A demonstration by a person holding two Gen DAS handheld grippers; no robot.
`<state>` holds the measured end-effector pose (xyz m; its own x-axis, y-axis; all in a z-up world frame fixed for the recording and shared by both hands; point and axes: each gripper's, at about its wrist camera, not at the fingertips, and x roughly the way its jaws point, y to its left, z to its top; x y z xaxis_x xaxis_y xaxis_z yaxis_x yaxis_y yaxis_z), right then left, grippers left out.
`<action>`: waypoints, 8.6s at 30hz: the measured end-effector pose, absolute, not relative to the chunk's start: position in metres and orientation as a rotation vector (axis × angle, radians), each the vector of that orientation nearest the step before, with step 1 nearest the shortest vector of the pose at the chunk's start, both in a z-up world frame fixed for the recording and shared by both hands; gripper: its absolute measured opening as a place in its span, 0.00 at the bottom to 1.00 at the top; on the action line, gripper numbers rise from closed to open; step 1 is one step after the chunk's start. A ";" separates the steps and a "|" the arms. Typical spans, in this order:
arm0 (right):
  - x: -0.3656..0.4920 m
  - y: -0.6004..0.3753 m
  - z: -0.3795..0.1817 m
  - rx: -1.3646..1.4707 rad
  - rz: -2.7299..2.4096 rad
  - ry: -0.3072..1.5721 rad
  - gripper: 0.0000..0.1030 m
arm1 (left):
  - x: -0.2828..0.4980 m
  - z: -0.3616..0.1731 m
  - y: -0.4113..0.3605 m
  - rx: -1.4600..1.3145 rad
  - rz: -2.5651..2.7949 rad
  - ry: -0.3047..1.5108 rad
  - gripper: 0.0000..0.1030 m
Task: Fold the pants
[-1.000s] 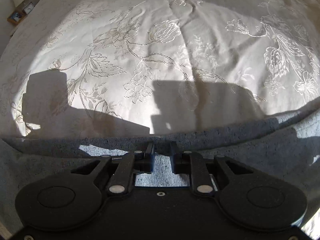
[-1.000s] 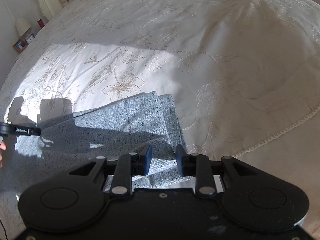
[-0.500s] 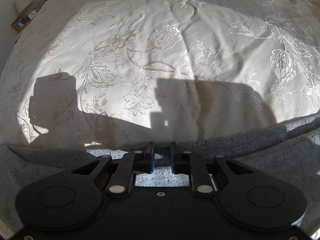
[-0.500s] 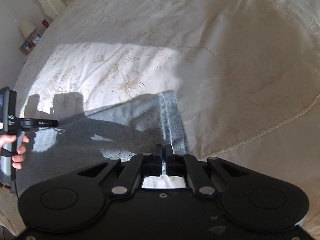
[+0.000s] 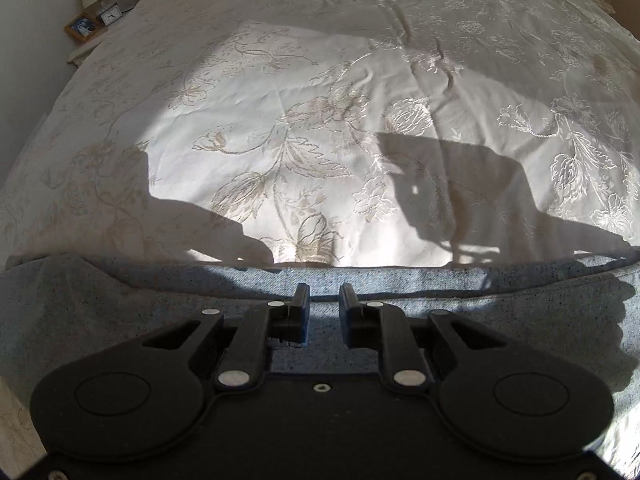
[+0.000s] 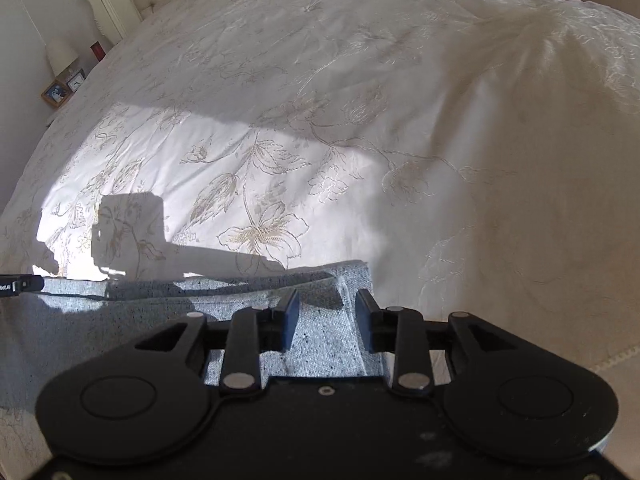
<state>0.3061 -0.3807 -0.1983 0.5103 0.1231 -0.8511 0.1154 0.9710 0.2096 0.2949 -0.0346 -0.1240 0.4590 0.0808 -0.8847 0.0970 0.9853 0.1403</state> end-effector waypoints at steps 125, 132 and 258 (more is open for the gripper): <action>0.183 0.196 -0.225 0.132 0.501 1.172 0.32 | 0.270 -0.169 0.301 0.194 0.066 1.202 0.28; 0.197 0.211 -0.234 0.103 0.485 1.130 0.12 | 0.274 -0.174 0.300 0.253 0.008 1.195 0.28; 0.227 -0.463 -0.198 0.423 -0.084 1.082 0.27 | 0.258 -0.189 -0.180 0.190 -0.216 1.382 0.27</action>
